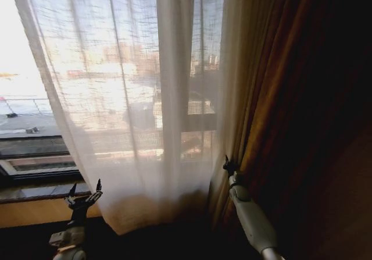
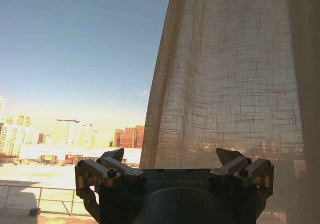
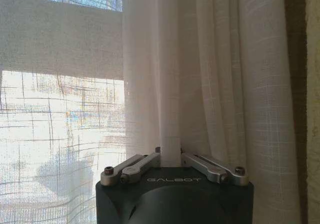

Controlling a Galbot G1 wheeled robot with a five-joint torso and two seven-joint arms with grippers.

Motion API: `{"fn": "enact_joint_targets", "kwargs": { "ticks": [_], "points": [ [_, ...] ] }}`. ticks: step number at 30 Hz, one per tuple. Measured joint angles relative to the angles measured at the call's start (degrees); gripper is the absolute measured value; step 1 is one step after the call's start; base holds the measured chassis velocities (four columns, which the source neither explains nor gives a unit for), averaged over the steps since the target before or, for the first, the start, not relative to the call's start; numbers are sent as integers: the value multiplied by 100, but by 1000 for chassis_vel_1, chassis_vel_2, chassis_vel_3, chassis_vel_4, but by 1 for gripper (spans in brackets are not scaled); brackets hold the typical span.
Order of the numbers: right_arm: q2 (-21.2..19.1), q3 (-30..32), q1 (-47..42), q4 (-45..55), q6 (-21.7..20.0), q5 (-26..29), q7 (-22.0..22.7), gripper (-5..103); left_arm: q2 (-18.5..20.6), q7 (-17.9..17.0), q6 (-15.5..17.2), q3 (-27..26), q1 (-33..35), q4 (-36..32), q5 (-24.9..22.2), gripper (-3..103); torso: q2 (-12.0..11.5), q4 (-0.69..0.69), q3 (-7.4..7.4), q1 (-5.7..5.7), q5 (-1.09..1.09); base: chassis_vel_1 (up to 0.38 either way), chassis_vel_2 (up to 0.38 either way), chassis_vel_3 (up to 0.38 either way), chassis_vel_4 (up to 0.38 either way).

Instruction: Open the curtains by pulling them apart, changing their state from closed to fully open.

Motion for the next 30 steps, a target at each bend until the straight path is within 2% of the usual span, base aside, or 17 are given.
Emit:
{"fn": "enact_joint_targets", "kwargs": {
  "ticks": [8,9,10,12,15,20,21,24,28,30],
  "points": [
    [-15,-131,-215,392,-91,152,-151,-3,-1,1,0,3,0,0,0,100,0,-2,0,0,1,0,0,0,0],
    [-29,-173,-287,517,-133,236,-247,2,-1,1,0,3,0,0,0,100,0,-2,0,0,1,0,0,0,0],
    [-56,-253,-438,765,-242,356,-382,13,-1,1,0,3,0,0,0,100,0,0,0,0,-2,0,0,0,0],
    [-69,-283,-517,878,-304,397,-421,13,-1,1,0,2,0,0,0,100,0,0,0,0,-2,0,0,0,0],
    [-127,-378,-798,1243,-400,494,-477,29,-1,-1,0,2,0,0,0,100,0,0,0,0,0,0,0,0,0],
    [-243,-396,-1166,1596,-452,546,-504,39,-1,-1,0,3,0,-1,0,100,0,-2,0,0,2,0,0,0,0],
    [-286,-350,-1314,1717,-451,546,-533,50,-1,0,0,3,0,-1,0,100,0,-2,0,0,0,0,0,0,0],
    [-299,-315,-1421,1785,-424,544,-560,56,-1,-1,0,3,0,-1,0,100,0,-2,0,-1,0,0,0,0,0],
    [-254,-179,-1544,1824,-301,398,-678,78,-1,-1,0,3,0,-1,0,100,0,-2,0,-1,1,0,0,0,0],
    [-243,-166,-1544,1823,-289,383,-683,78,-1,0,0,3,0,-1,0,100,0,-2,0,-1,1,0,0,0,0]
  ]
}}
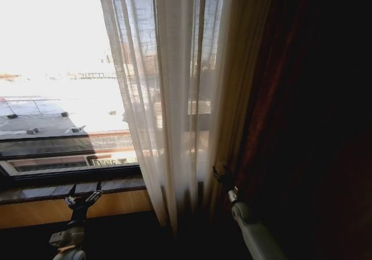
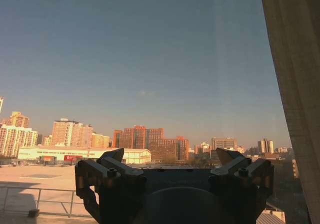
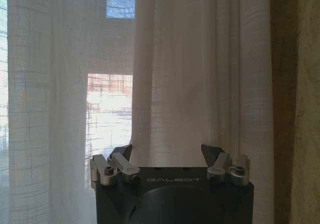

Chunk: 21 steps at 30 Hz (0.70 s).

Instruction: Open the curtains by pulling them apart, changing their state from closed to fully open.

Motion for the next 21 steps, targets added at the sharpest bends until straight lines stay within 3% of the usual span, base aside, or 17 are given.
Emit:
{"fn": "enact_joint_targets", "kwargs": {
  "ticks": [5,21],
  "points": [
    [44,29,19,-18,30,-57,-19,97,0,0,0,0,0,0,0,100,0,1,0,0,-1,0,0,0,0],
    [44,-41,33,20,51,-129,-108,100,-1,0,0,1,0,0,0,100,0,0,0,0,0,52,47,-47,-55]
  ]
}}
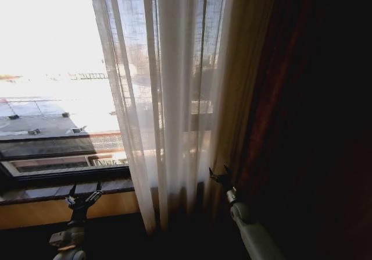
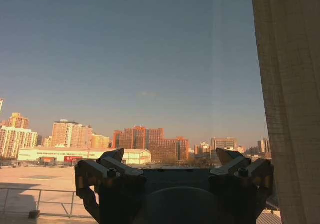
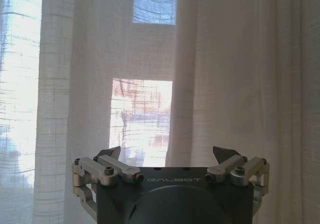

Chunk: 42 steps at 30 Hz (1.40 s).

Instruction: Open the curtains by pulling them apart, changing their state from closed to fully open.

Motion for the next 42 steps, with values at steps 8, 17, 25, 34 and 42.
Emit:
{"fn": "enact_joint_targets", "kwargs": {
  "ticks": [8,17,25,34,42],
  "points": [
    [-51,30,-26,43,16,20,-68,100,0,0,0,0,0,1,0,100,0,1,0,1,-2,222,249,-225,-224],
    [-72,45,-53,58,21,25,-135,100,0,0,0,0,0,0,0,100,0,0,0,0,1,308,330,-326,-327],
    [-60,4,-63,43,106,87,-236,100,0,0,0,0,0,0,0,100,-1,1,0,0,-1,368,351,-362,-340],
    [-46,0,-45,-11,216,110,-292,100,1,-1,0,-2,0,0,0,100,-1,2,0,0,-2,312,288,-316,-293],
    [-57,26,-70,-18,260,88,-466,100,0,-4,0,0,1,0,0,100,0,1,0,-1,3,64,44,-51,-42]
  ]
}}
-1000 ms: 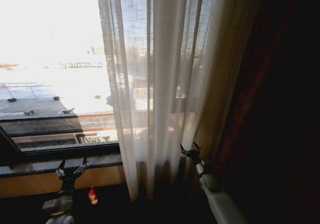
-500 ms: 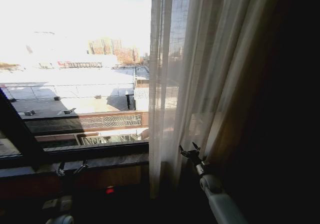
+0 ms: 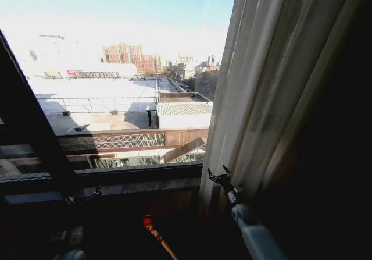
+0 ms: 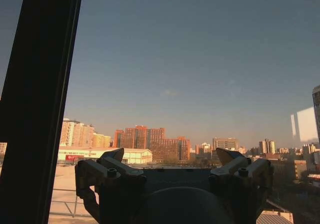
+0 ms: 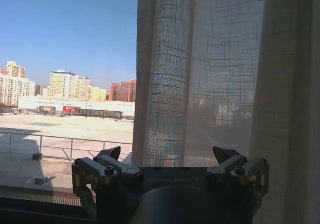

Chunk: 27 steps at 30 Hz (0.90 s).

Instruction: Open the curtains by pulling them apart, changing their state from closed to fully open.

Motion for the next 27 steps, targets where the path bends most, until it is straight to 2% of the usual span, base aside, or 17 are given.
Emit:
{"fn": "enact_joint_targets", "kwargs": {
  "ticks": [7,14,17,20,27],
  "points": [
    [34,5,-1,-19,-32,-153,-34,100,-1,4,0,3,-1,-1,0,100,-1,-1,1,3,-1,-62,-34,36,25],
    [50,-23,37,-57,19,-126,-41,100,0,4,0,2,-1,0,0,100,0,0,1,2,-4,131,19,-94,-6],
    [76,-55,99,-158,214,-51,34,100,0,4,0,1,-1,-1,0,100,0,-1,1,2,-1,177,10,-189,-11],
    [85,-62,128,-191,240,-49,77,100,0,4,0,0,-1,0,0,100,0,0,-1,-1,-4,143,1,-176,-4],
    [162,-94,302,-405,274,-303,272,100,0,3,0,-2,0,0,0,100,1,1,-1,-2,-4,52,5,-46,2]
  ]
}}
